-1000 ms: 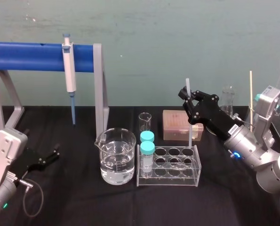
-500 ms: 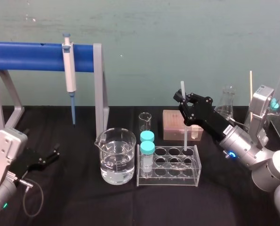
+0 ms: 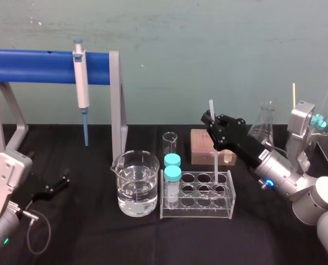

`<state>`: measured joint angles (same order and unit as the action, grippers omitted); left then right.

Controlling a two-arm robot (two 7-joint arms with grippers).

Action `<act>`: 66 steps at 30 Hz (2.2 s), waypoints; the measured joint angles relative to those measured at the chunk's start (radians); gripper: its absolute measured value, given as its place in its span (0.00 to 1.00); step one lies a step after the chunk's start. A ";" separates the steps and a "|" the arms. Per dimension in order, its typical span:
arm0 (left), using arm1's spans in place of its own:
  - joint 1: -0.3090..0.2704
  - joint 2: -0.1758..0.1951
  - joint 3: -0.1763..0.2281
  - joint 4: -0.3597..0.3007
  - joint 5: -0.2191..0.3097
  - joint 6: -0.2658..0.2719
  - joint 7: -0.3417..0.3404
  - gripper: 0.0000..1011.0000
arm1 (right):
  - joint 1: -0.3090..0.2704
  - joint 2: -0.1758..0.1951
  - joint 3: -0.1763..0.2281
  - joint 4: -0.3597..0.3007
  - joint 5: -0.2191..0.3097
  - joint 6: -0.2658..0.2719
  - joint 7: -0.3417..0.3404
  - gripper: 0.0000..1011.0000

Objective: Pick up the stirring rod with one hand, then place it down.

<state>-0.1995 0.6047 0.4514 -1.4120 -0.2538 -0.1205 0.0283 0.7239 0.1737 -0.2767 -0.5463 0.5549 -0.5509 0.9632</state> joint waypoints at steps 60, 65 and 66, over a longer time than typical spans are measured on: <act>0.000 0.000 0.000 0.000 0.000 0.000 0.000 0.99 | 0.073 -0.034 0.037 0.192 -0.054 0.096 0.019 0.24; 0.000 0.000 0.000 0.000 0.000 0.000 0.000 0.99 | 0.073 -0.034 0.037 0.192 -0.054 0.096 0.019 0.41; 0.000 0.000 0.000 0.000 0.000 0.000 0.000 0.99 | 0.073 -0.034 0.037 0.192 -0.053 0.096 0.019 0.43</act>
<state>-0.1995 0.6047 0.4514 -1.4120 -0.2539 -0.1205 0.0283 0.7971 0.1393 -0.2392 -0.3546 0.5014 -0.4553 0.9820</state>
